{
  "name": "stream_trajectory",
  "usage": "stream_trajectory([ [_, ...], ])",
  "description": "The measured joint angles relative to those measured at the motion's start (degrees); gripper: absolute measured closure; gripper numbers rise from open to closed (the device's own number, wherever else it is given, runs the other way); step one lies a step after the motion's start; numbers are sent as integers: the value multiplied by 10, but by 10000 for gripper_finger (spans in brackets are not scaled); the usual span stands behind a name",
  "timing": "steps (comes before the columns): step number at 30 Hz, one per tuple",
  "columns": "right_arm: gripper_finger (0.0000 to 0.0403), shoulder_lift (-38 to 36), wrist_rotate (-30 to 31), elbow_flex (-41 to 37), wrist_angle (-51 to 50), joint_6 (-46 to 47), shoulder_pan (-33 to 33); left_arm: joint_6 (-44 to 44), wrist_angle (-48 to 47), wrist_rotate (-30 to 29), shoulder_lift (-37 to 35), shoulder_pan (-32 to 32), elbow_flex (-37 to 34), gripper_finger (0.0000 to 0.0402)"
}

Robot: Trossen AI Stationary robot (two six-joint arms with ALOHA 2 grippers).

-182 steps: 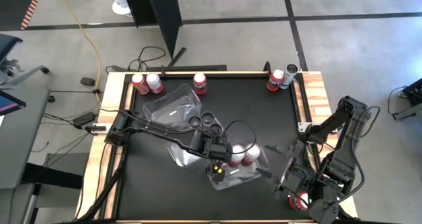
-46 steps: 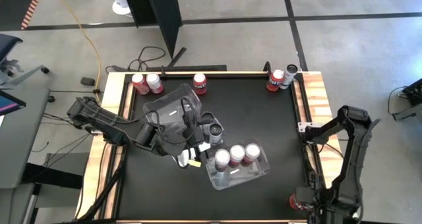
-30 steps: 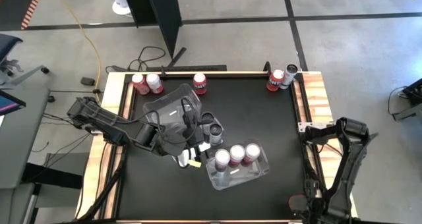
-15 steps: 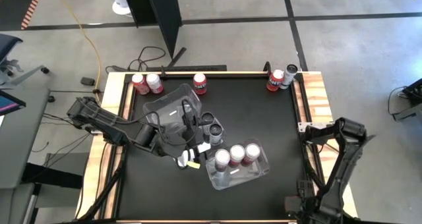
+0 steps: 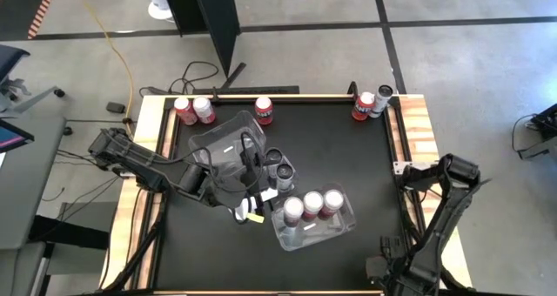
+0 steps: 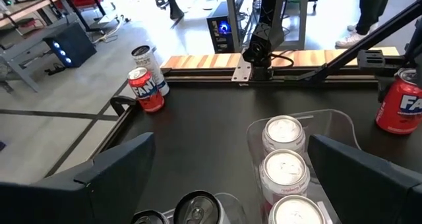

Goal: Sort soda cans
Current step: Put the bottom right orange soda can in the top left transparent bin

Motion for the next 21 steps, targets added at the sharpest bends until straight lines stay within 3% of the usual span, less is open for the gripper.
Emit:
stream_trajectory([
  [21, 95, 0, 21, -1, 12, -59, -39, 5, -21, 0, 0, 0, 0, 10],
])
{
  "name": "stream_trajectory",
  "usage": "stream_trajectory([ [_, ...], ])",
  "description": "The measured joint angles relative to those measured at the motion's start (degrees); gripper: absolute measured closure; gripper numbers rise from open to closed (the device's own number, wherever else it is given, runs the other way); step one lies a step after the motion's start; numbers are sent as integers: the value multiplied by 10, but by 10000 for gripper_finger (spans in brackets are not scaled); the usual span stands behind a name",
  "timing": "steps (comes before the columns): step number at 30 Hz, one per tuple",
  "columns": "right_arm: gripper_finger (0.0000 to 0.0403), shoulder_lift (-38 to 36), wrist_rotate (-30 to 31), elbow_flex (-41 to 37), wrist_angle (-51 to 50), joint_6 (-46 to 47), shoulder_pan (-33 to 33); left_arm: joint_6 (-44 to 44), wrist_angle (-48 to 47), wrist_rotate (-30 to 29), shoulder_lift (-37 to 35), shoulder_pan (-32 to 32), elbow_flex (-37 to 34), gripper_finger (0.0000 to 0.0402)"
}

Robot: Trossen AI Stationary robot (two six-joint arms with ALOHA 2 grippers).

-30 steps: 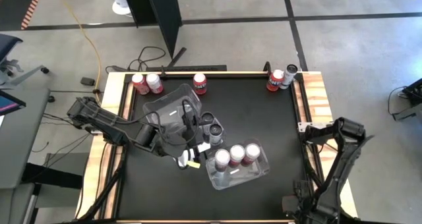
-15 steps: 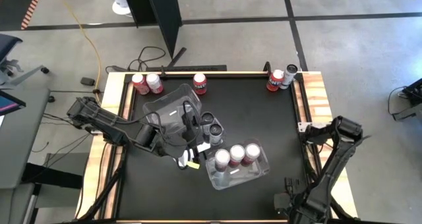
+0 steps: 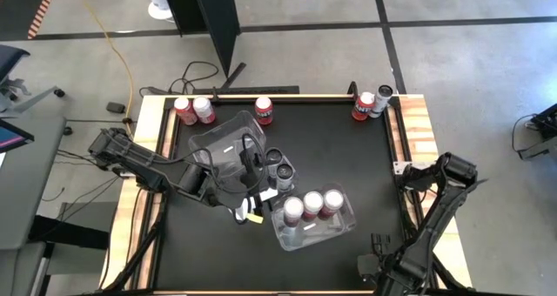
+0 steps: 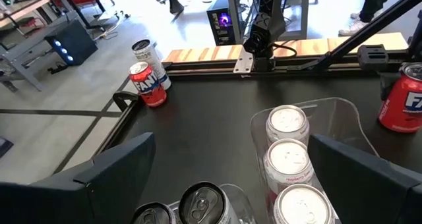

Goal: Sort soda cans
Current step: Put the bottom right orange soda can in the top left transparent bin

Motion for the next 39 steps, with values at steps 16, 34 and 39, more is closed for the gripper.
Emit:
stream_trajectory([
  [16, 95, -50, 33, -2, -22, 7, -4, 12, 1, 0, 0, 0, 5, 10],
  [34, 95, -172, 81, 117, -159, -160, -86, 38, -36, -12, -46, 4, 5, 10],
  [39, 95, -175, 90, 163, -196, -266, -157, 24, -39, 8, -46, 25, -13, 10],
])
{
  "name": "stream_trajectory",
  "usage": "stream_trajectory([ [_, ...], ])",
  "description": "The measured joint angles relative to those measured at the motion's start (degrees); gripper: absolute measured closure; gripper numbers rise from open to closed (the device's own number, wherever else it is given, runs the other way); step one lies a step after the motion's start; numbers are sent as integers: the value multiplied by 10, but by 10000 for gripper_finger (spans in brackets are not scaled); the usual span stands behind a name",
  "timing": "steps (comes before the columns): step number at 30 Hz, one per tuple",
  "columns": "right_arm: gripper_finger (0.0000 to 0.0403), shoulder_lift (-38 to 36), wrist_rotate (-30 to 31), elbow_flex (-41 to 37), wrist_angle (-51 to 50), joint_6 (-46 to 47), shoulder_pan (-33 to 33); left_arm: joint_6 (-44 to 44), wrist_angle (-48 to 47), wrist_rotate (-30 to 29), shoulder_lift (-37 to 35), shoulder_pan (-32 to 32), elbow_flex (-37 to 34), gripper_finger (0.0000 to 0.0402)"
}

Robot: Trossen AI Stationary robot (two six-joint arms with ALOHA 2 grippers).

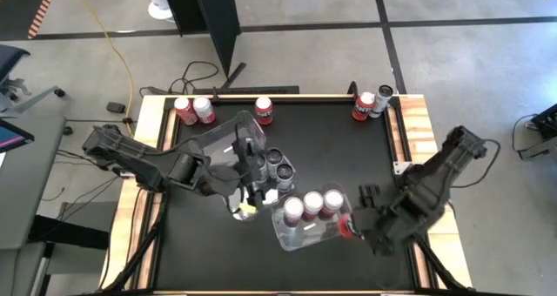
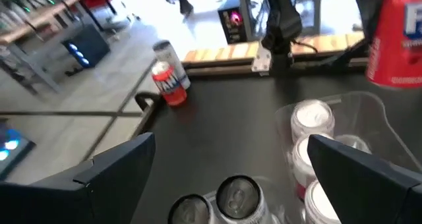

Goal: Sort soda cans
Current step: Put the bottom right orange soda can in the top left transparent bin

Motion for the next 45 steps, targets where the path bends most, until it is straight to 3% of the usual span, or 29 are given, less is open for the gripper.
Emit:
stream_trajectory([
  [10, 95, 1, -7, 35, 0, -213, -169, 10, 52, 143, 1, 51, -44, 10],
  [22, 95, 7, -35, 45, 71, -388, -329, 35, 108, 245, 9, 125, -44, 10],
  [29, 95, 7, -35, 45, 106, -431, -378, 54, 122, 298, 22, 159, -44, 10],
  [45, 95, 7, -56, 45, 125, -464, -421, 102, 202, 336, 111, 208, -15, 10],
])
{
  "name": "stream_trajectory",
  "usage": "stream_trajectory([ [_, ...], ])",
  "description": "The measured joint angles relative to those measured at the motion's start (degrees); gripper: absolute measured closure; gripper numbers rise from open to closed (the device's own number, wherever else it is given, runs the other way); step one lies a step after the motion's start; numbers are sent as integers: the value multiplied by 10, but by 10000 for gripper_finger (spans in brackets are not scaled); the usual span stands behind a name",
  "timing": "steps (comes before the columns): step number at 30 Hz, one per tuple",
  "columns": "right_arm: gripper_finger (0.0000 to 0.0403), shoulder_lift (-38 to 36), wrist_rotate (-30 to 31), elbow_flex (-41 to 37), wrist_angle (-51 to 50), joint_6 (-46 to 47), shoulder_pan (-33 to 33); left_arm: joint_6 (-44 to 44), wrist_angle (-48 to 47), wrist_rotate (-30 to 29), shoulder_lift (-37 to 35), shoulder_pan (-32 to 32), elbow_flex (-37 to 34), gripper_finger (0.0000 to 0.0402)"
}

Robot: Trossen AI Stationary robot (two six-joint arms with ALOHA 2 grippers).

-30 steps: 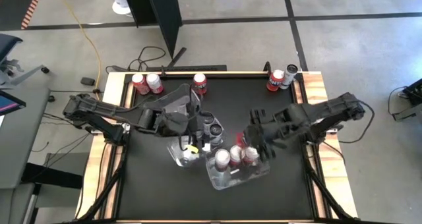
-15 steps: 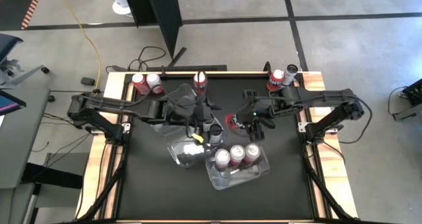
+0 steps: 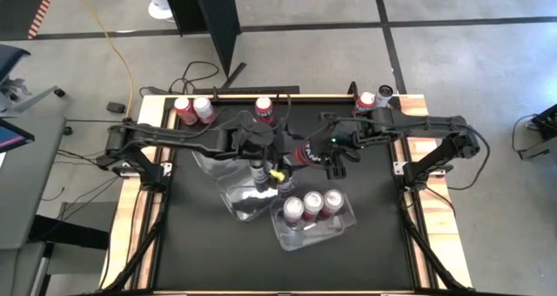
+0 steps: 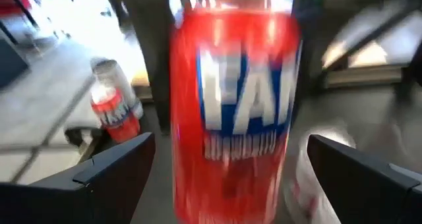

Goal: Sort soda cans
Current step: Put the bottom right orange soda can in the top left transparent bin

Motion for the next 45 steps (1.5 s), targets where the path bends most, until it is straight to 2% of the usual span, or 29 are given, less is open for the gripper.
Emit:
stream_trajectory([
  [7, 95, 0, -9, 0, 5, -13, -7, -3, 48, 27, 40, 14, 5, 10],
  [14, 94, 0, -20, 0, 5, -32, -7, 1, 45, 34, 64, 25, 31, 17],
  [17, 94, 0, -22, 0, 8, -37, -7, 6, 37, 33, 70, 25, 39, 46],
  [21, 94, 0, -20, -1, 2, -43, -7, 6, 44, 32, 77, 24, 40, 114],
  [30, 89, 0, -18, -1, 7, -48, -7, 13, 42, 29, 76, 26, 40, 115],
  [39, 15, 0, -19, 0, 14, -29, -6, 16, 26, 22, 76, 28, 41, 115],
  [45, 12, -2, -20, 0, 5, -24, -7, 17, 19, 10, 76, 28, 41, 115],
])
